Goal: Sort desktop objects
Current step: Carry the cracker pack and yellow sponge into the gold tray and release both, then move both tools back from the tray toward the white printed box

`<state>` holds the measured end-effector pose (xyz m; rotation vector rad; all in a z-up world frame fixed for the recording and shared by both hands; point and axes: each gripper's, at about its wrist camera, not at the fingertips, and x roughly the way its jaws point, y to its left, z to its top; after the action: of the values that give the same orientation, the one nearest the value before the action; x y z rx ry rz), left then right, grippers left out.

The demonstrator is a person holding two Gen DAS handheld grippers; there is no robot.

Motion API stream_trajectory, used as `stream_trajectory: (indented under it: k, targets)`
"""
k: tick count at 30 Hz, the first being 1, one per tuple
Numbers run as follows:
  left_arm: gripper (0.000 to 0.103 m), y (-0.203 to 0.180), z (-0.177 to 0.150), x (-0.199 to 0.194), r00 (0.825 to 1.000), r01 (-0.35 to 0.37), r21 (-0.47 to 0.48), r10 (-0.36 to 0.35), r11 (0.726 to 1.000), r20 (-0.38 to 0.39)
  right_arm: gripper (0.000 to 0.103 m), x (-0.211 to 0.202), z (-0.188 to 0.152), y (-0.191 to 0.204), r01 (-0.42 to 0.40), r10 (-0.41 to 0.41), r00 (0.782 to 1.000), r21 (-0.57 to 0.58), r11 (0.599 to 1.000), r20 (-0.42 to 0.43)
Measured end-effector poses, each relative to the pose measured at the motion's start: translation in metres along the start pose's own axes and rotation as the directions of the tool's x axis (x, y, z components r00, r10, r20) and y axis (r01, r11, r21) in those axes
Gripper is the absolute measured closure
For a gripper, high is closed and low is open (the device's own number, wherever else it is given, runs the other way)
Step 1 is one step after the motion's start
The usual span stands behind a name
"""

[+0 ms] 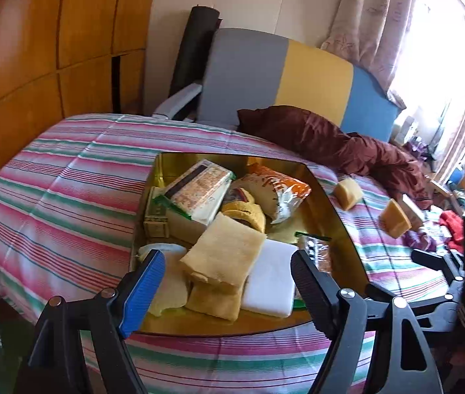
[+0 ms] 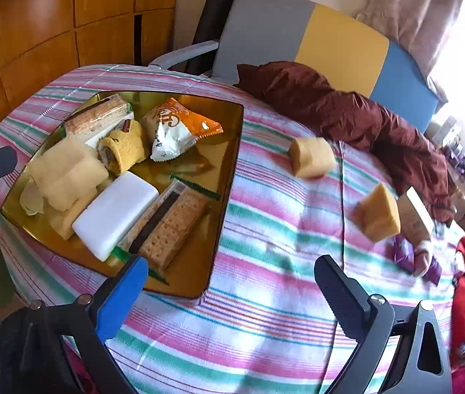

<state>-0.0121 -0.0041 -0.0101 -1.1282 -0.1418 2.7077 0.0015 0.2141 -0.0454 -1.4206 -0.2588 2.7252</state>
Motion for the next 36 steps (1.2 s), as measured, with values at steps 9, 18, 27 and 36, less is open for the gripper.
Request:
stream_trajectory:
  k: [9,18,27,36]
  targets:
    - [0.025,-0.011,-0.005,0.000,0.999,-0.054,0.050,0.054,0.997,-0.003,0.008,-0.015,-0.008,-0.025,-0.074,0.067,0.994,0.083,0.994,0.087]
    - [0.025,-0.027,-0.004,-0.003,1.000,0.004,0.098,-0.003,0.995,-0.009,0.004,-0.024,-0.003,-0.051,-0.058,0.042,0.992,0.131,0.990,0.122]
    - [0.026,-0.035,-0.007,0.004,0.998,0.045,0.111,-0.039,0.993,-0.055,0.004,-0.022,-0.007,-0.088,-0.049,0.030,0.995,0.208,0.977,0.093]
    - [0.026,-0.062,-0.001,0.002,0.988,0.149,0.163,-0.138,0.975,-0.074,0.006,-0.015,-0.004,-0.137,-0.070,0.065,0.998,0.290,0.954,0.028]
